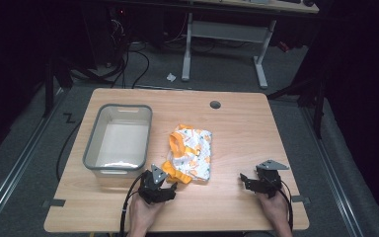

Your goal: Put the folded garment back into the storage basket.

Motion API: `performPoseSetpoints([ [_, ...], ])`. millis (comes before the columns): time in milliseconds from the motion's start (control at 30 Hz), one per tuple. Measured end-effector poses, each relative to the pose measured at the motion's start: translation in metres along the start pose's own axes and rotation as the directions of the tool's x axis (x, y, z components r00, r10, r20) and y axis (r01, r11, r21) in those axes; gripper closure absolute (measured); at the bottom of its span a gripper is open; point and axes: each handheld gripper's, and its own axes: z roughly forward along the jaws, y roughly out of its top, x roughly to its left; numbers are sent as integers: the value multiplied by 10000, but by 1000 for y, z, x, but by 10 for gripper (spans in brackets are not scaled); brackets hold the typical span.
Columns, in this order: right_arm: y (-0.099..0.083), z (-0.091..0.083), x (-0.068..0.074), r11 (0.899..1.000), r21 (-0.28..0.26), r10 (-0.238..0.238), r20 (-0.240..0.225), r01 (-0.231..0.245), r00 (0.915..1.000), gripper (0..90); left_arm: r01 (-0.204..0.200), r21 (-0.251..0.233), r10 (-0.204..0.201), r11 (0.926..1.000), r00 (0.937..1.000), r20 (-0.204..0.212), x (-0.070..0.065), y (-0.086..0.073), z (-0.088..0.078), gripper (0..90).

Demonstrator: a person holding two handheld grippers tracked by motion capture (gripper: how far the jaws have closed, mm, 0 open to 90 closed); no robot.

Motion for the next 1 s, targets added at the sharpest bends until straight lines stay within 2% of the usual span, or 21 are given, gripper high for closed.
performPoseSetpoints([
  [67,0,0,0,10000,0,1,-5,-1,10000,248,138,-112,-138,9998,9999,-1,0,1,-1,234],
  [167,0,0,0,10000,-6,-14,-3,14,10000,248,93,-196,-94,9998,9999,-53,-2,4,-4,220],
  [700,0,0,0,10000,-3,-15,-2,15,10000,247,117,-501,-94,9987,9989,451,-5,23,-11,218],
  [733,0,0,0,10000,-4,-16,-2,16,10000,248,220,-503,-188,9985,9978,631,-5,24,-11,218],
  [900,0,0,0,10000,-5,-17,-2,17,10000,247,154,-493,-114,9987,9968,796,-7,37,-10,214],
  [1000,0,0,0,10000,-3,-18,-2,18,10000,247,68,-502,-31,9987,9974,725,-7,42,-9,209],
])
